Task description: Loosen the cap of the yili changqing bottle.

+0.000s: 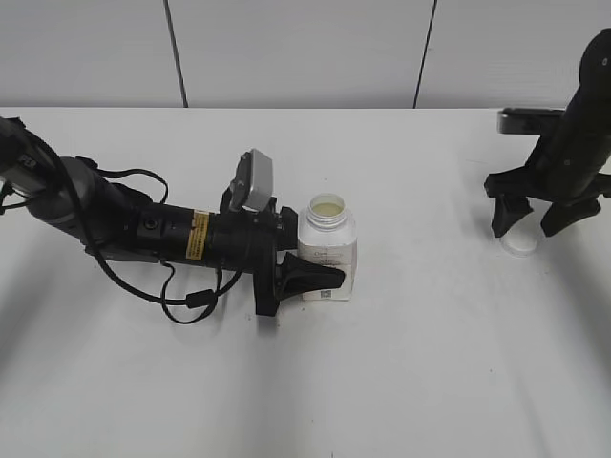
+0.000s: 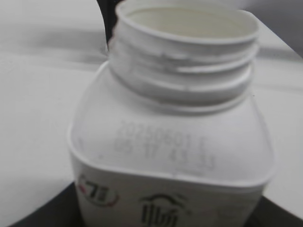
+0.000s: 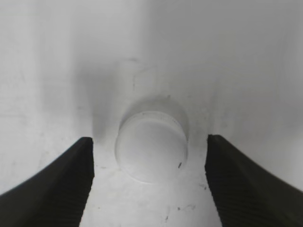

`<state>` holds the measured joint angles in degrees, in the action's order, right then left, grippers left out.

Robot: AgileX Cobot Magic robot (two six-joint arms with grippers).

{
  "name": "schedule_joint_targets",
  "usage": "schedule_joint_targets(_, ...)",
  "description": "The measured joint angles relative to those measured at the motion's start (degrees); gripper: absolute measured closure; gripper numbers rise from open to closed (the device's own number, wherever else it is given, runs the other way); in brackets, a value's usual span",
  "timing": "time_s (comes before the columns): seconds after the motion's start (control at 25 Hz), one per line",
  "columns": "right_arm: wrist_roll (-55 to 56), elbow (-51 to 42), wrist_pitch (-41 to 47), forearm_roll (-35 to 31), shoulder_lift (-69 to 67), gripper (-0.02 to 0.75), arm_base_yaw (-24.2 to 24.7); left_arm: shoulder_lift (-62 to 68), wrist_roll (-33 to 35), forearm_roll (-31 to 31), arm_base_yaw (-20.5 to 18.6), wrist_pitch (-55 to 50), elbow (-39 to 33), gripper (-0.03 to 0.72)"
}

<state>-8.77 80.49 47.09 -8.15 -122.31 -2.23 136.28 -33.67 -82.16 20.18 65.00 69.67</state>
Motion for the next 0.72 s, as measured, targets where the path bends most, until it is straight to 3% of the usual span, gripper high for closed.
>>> schedule_joint_targets(0.12,0.28,1.69,1.78,-0.06,0.9,0.17,0.0,0.0,-0.66,0.09,0.0,0.2,0.0,0.274)
schedule_joint_targets(0.36,0.4,3.85,2.58,-1.58,5.08,0.173,0.0,0.0,-1.37,0.32,0.0,3.6,0.0,0.125)
schedule_joint_targets(0.72,0.44,4.22,6.16,-1.75,11.23,0.173,0.0,-3.0,-1.48,-1.25,0.0,3.56,0.0,0.102)
